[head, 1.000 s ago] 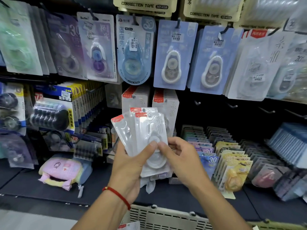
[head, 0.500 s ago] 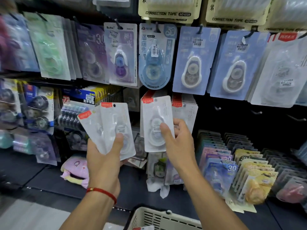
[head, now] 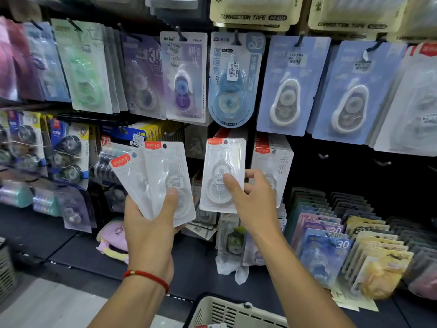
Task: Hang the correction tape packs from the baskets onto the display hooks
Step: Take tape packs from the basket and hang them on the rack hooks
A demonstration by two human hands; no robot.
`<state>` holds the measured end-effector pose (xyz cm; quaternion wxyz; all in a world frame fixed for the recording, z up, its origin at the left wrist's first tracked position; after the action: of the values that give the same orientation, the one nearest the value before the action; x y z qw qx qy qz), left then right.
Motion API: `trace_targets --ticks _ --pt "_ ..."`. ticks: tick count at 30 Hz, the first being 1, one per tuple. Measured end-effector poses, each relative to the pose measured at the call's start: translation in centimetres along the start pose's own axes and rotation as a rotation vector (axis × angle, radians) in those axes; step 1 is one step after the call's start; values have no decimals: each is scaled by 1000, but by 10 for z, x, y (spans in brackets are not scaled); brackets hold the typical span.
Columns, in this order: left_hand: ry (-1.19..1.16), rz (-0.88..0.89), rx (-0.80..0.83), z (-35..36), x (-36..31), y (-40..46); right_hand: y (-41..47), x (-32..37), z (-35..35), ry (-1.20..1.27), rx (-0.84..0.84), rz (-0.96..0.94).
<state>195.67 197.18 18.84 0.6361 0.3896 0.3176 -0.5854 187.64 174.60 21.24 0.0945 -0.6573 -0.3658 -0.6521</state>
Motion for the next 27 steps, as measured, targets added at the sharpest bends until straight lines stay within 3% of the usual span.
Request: trace_targets --ticks 8,12,15,21,27 --pt "17 15 -7 -2 0 1 3 -5 1 -45 -18 15" --pt "18 0 -9 -3 5 2 -4 -26 -4 -403 36 106" --pt "3 -31 40 6 14 -2 -19 -28 -17 -634 45 62" --pt "-19 -261 349 60 53 -43 -43 -23 -31 -211 149 87" --pt "-23 -444 537 98 81 -83 -50 -35 -102 -69 -56 103"
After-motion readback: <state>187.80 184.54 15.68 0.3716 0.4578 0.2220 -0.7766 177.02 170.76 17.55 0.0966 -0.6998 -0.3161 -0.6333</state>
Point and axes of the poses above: each hand's wrist, its own y-axis towards the middle knuckle, its own z-axis out of the palm, x = y × z, the point moved 10 cm from there along y, towards the middle knuckle, and after that the axes turned 4 degrees about -x, right-handed, at the moved point
